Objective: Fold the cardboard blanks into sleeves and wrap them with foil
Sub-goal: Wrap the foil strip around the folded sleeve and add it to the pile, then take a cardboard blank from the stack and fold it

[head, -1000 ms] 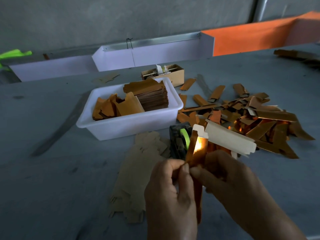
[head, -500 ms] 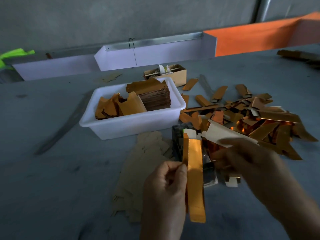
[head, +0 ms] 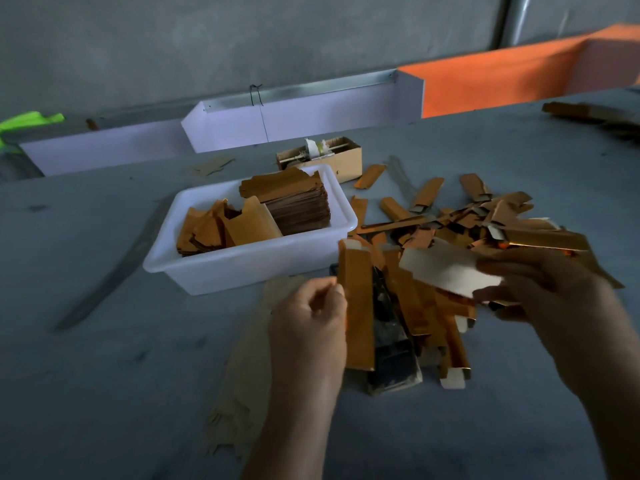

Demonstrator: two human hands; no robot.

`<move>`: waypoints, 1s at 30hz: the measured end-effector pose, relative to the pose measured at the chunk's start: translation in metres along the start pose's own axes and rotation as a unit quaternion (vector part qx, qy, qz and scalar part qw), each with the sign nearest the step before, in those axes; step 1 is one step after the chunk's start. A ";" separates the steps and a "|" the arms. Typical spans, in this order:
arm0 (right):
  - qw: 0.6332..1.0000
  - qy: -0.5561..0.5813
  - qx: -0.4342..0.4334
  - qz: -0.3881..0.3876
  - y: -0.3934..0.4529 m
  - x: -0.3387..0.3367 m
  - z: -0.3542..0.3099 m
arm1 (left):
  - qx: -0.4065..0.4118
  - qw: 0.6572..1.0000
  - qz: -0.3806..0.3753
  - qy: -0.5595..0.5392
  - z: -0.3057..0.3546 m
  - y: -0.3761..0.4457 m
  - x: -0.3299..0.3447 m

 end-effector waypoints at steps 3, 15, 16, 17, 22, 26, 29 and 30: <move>0.992 -0.025 -0.119 0.018 -0.004 -0.022 -0.026 | 0.023 0.998 0.051 0.003 0.006 0.018 -0.004; 0.956 -0.101 -0.249 -0.121 -0.058 0.031 -0.090 | 0.078 0.932 -0.347 -0.062 0.057 -0.027 0.031; 0.956 -0.106 -0.246 -0.122 -0.059 0.035 -0.090 | 0.079 0.912 -0.400 -0.056 0.056 -0.040 0.028; 0.954 -0.116 -0.252 -0.119 -0.061 0.040 -0.092 | 0.091 0.900 -0.425 -0.037 0.056 -0.049 0.024; 0.962 -0.101 -0.243 -0.079 -0.062 0.051 -0.095 | 0.099 0.958 -0.270 0.000 0.039 -0.041 0.007; 0.994 -0.050 -0.099 -0.004 -0.049 0.022 -0.054 | -0.013 0.961 -0.247 -0.123 0.007 -0.040 0.009; 0.983 0.087 0.058 -0.150 -0.059 0.044 -0.021 | -0.099 0.933 -0.276 -0.207 -0.009 -0.047 0.023; 0.958 0.152 0.111 -0.217 -0.068 0.059 -0.014 | -0.128 0.918 -0.293 -0.236 -0.011 -0.050 0.028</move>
Point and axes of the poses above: each hand's wrist, its own y-axis towards the middle knuckle, its own x-axis out of the palm, z = x × y, the point moved 9 cm from there along y, towards the middle knuckle, and after that the axes turned 4 degrees about z, right-handed, at the moved point
